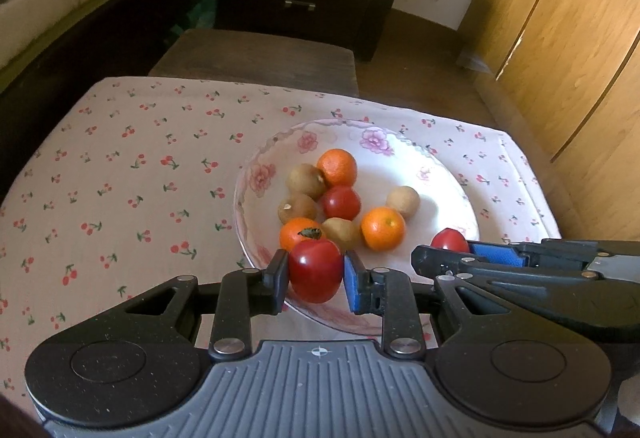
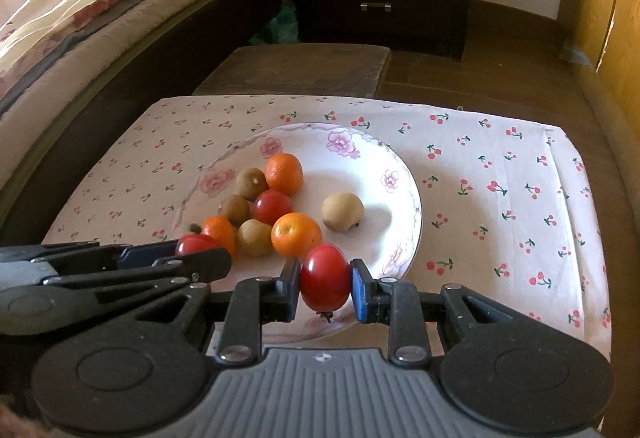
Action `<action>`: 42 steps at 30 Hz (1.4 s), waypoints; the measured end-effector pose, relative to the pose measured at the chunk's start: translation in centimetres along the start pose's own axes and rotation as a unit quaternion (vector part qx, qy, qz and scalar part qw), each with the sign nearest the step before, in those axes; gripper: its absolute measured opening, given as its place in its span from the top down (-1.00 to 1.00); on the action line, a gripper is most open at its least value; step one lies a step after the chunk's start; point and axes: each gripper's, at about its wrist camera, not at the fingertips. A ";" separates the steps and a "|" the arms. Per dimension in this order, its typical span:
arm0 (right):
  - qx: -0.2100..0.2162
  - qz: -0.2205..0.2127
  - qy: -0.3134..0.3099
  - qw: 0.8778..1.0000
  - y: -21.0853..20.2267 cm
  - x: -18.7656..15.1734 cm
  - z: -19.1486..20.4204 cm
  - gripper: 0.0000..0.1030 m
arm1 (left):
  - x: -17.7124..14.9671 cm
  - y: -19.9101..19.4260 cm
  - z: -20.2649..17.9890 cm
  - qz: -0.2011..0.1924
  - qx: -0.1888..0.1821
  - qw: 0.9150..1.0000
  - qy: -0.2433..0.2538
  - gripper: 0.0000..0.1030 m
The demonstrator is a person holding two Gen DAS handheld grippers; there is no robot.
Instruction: Organize fruits
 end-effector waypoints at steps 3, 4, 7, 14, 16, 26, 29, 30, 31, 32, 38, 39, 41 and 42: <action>-0.003 -0.008 -0.001 1.000 0.2 0.1 0.0 0.42 | 0.0 0.2 0.0 -0.001 0.002 1.000 0.002 0.31; -0.002 -0.009 0.000 1.000 0.2 0.1 0.0 0.42 | 0.0 0.2 0.0 0.000 0.001 1.000 0.001 0.31; -0.007 -0.019 -0.001 1.000 -0.1 0.1 0.1 0.42 | 0.0 0.0 0.0 -0.005 0.003 1.000 0.003 0.29; -0.010 -0.027 0.004 1.000 -1.3 -0.2 -0.2 0.36 | 0.0 -1.3 -0.5 -0.030 0.027 0.999 0.025 0.02; -0.012 -0.029 0.004 0.999 -1.7 -0.4 -0.1 0.36 | -0.1 -1.8 -0.5 -0.036 0.031 0.999 0.027 -0.05; -0.019 -0.046 0.003 0.999 -5.5 -2.3 1.4 0.35 | -1.6 -5.4 -0.1 -0.076 0.053 0.995 0.029 -0.52; -0.019 -0.054 0.012 0.998 -6.7 -3.4 1.8 0.35 | -2.4 -6.6 0.1 -0.080 0.066 0.994 0.025 -0.68; -0.015 -0.055 0.014 0.998 -7.1 -3.7 2.0 0.35 | -2.7 -7.0 0.2 -0.084 0.066 0.994 0.027 -0.68; -0.014 -0.055 0.014 0.998 -7.4 -4.2 2.2 0.35 | -3.1 -7.4 0.2 -0.088 0.068 0.993 0.029 -0.69; -0.014 -0.055 0.013 0.998 -7.7 -4.5 2.5 0.35 | -3.6 -7.9 0.3 -0.094 0.074 0.992 0.032 -0.74; -0.010 -0.057 0.018 0.998 -9.9 -6.9 3.4 0.29 | -5.9 -9.7 0.3 -0.108 0.114 0.987 0.046 -1.00; -0.011 -0.060 0.018 0.998 -10.3 -7.3 3.6 0.29 | -6.2 -9.9 0.5 -0.106 0.108 0.988 0.042 -1.00; -0.008 -0.064 0.022 0.998 -11.0 -7.9 3.7 0.29 | -6.7 -10.3 0.9 -0.103 0.090 0.990 0.028 -1.00; -0.006 -0.065 0.024 0.998 -11.3 -8.1 3.7 0.28 | -6.8 -10.5 1.0 -0.101 0.084 0.991 0.024 -1.00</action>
Point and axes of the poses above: each gripper's, at about its wrist camera, not at the fingertips, and y roughly the way its jaws point, z to its left, x to its top, and after that the axes turned 8 degrees about x, right-handed
